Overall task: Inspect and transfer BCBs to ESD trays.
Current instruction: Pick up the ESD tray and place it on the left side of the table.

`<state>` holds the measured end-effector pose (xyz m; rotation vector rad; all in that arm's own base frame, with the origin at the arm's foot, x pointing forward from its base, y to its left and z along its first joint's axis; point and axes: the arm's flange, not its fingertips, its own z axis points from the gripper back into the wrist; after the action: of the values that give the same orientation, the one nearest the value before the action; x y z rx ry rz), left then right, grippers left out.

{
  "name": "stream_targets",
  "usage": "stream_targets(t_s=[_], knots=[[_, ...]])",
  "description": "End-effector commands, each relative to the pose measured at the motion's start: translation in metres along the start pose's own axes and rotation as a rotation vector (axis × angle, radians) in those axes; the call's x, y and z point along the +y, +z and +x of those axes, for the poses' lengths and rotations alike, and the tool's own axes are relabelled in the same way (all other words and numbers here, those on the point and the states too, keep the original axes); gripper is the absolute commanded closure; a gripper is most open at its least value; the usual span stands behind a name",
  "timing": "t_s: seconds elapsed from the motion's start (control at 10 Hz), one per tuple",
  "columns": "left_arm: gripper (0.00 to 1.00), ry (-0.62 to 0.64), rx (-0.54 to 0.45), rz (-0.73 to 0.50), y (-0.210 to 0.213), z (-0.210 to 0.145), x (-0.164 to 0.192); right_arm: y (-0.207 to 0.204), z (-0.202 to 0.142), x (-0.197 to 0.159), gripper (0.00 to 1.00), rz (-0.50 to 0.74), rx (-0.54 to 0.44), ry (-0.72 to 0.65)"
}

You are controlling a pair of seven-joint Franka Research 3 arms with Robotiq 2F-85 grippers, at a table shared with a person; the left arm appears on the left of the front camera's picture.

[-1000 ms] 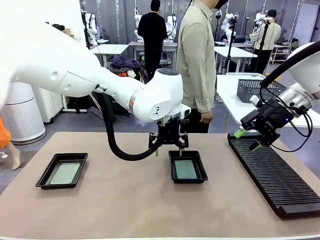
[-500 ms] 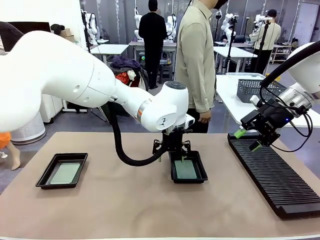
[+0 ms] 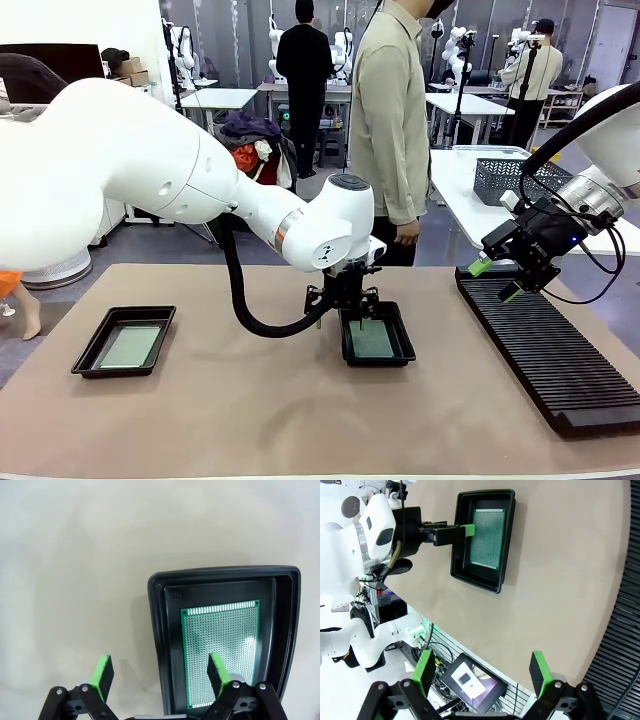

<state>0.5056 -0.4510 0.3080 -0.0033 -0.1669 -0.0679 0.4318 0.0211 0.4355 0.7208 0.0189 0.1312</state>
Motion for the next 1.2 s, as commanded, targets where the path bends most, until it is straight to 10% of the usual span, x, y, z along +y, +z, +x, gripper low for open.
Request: stream_targets(t_s=[0.0,1.1], knots=[[0.03,-0.026,-0.007,-0.011,-0.0019,0.0036,0.0023,0.0007,-0.0001,0.0016,0.0,-0.017,-0.01,-0.02],[0.52,-0.031,-0.001,-0.011,0.0002,0.008,0.0039,0.0007,-0.0001,0.0016,0.0,-0.017,-0.01,-0.02]])
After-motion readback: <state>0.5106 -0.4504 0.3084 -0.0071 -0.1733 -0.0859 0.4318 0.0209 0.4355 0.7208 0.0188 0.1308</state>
